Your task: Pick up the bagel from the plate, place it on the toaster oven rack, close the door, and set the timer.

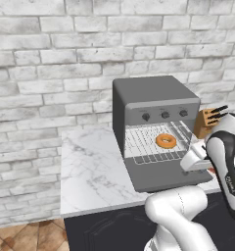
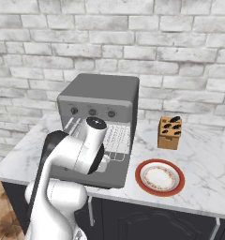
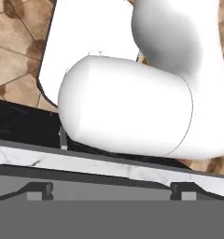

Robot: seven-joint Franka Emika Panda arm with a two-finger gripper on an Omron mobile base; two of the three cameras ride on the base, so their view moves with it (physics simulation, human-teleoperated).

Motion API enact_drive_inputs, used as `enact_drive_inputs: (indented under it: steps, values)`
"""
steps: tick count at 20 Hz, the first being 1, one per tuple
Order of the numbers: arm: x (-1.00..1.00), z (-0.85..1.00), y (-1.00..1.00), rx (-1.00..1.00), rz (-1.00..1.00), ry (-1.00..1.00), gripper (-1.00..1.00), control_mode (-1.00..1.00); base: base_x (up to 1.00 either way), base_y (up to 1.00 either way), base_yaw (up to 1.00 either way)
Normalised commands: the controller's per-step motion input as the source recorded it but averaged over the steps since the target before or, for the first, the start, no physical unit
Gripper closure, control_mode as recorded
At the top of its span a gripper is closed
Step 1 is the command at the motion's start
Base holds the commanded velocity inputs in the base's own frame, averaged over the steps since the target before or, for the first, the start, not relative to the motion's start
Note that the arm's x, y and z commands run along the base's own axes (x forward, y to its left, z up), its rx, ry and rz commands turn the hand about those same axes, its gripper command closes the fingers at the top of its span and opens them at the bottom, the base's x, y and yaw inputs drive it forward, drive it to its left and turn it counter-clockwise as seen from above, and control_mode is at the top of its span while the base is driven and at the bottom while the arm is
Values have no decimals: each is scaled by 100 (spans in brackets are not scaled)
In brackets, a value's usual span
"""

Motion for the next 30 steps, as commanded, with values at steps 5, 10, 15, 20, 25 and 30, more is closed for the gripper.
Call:
enact_drive_inputs:
  steps: [5,10,15,20,25,30]
  values:
    - [23,-10,2,0,0,0,-100,-100,0,0,0]
    - [35,-6,5,0,0,0,-100,-100,0,0,0]
    - [48,-4,7,0,0,0,-100,-100,0,0,0]
    - [47,-1,7,0,0,0,-100,-100,0,0,0]
    - [49,0,4,0,0,0,-100,-100,0,0,0]
    - [50,0,2,0,0,0,-100,-100,0,0,0]
